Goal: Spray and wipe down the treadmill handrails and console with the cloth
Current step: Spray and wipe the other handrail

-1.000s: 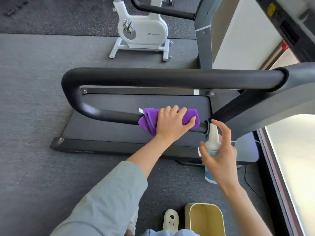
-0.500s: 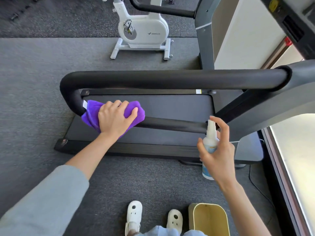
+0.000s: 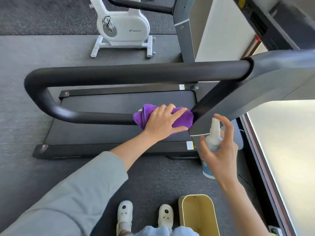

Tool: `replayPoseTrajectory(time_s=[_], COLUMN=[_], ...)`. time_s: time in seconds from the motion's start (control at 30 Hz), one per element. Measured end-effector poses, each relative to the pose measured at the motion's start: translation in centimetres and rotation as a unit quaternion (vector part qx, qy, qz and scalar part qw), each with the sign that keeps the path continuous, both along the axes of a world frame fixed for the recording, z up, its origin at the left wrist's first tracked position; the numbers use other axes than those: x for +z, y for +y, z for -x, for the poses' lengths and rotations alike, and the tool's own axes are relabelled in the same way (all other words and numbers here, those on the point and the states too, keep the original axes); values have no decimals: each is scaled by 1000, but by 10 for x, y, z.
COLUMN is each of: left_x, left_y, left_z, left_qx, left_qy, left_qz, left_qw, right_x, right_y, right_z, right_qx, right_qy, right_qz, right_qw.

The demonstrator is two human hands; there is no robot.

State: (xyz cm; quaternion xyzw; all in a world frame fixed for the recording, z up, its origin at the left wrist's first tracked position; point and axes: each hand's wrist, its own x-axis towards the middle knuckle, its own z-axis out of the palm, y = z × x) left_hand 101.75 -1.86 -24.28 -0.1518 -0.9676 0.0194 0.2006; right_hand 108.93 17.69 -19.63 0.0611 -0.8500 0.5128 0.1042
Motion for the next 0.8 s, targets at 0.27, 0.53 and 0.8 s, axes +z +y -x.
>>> replayPoseTrajectory(time_s=[0.27,0.53,0.8], left_x=[-1,2,11], left_y=[-25,-102,-193], left_z=[-8,-38,-76], left_qx=[-39,30,120], left_qy=[20,61,69], left_qz=[0,-11,-33], left_qw=[999,998,990], right_x=[4,5,3], right_y=[-17,-32,-62], right_z=[5,4,10], right_qx=[12,20,38], right_qy=[-5,-7,-2], right_qz=[7,4,15], right_qw=[1000,1000,999])
